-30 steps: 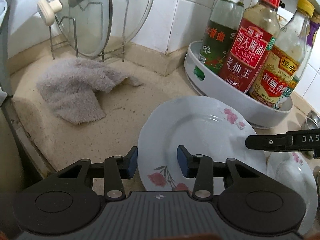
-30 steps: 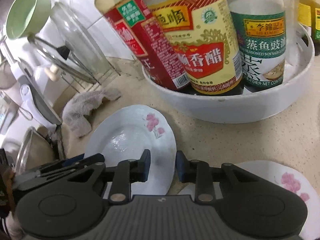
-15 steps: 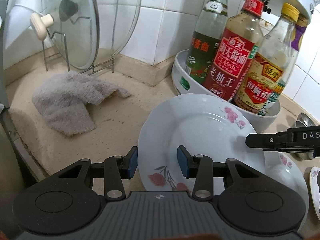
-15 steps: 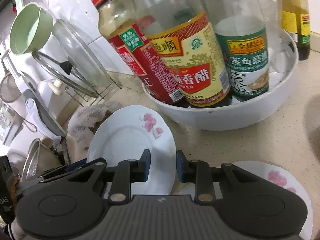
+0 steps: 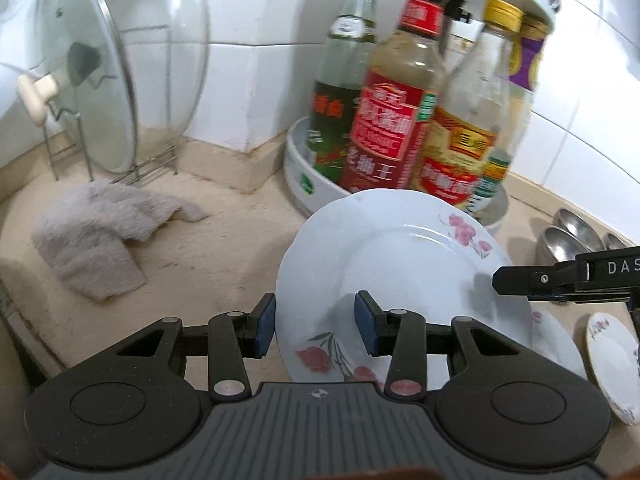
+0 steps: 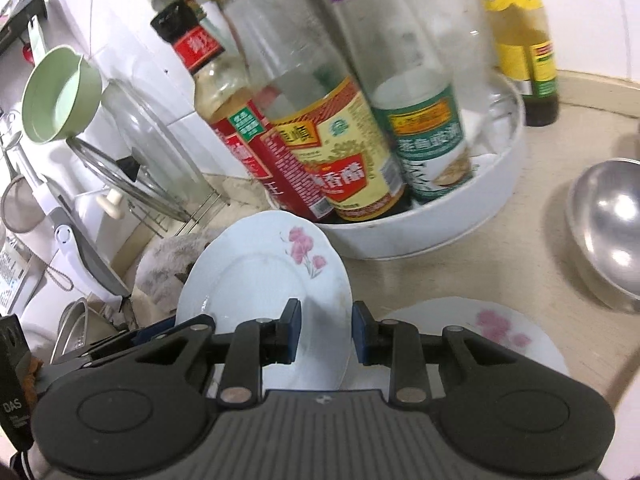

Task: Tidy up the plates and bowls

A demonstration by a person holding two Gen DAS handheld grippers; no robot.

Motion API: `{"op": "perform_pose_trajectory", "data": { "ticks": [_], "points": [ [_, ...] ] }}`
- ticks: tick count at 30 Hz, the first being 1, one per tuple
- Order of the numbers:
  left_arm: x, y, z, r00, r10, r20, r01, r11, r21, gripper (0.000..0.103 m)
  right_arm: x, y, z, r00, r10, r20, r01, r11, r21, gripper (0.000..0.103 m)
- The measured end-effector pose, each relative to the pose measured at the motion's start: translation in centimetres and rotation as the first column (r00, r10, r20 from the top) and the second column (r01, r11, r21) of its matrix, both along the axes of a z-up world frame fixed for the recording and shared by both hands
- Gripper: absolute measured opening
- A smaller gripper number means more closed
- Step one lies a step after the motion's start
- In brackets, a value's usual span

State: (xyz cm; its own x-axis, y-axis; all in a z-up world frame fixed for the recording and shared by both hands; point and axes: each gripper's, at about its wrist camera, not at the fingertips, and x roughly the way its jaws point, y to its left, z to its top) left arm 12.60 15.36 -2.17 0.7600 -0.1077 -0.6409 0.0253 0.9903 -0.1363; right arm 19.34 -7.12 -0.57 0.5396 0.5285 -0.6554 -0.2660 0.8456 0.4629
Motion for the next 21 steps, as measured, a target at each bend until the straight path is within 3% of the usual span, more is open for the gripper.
{"op": "perform_pose_trajectory", "data": {
  "ticks": [9, 21],
  "points": [
    [-0.3, -2.7, 0.2, 0.993, -0.116, 0.01, 0.116, 0.993, 0.01, 0.05, -3.0, -3.0, 0.5, 0.995, -0.102, 0.004, 0.102, 0.995, -0.011, 0.028],
    [-0.4, -6.8, 0.1, 0.965, -0.264, 0.011, 0.263, 0.964, 0.02, 0.05, -6.8, -7.3, 0.6, 0.968, -0.249, -0.008, 0.249, 0.968, -0.009, 0.028]
  ]
}}
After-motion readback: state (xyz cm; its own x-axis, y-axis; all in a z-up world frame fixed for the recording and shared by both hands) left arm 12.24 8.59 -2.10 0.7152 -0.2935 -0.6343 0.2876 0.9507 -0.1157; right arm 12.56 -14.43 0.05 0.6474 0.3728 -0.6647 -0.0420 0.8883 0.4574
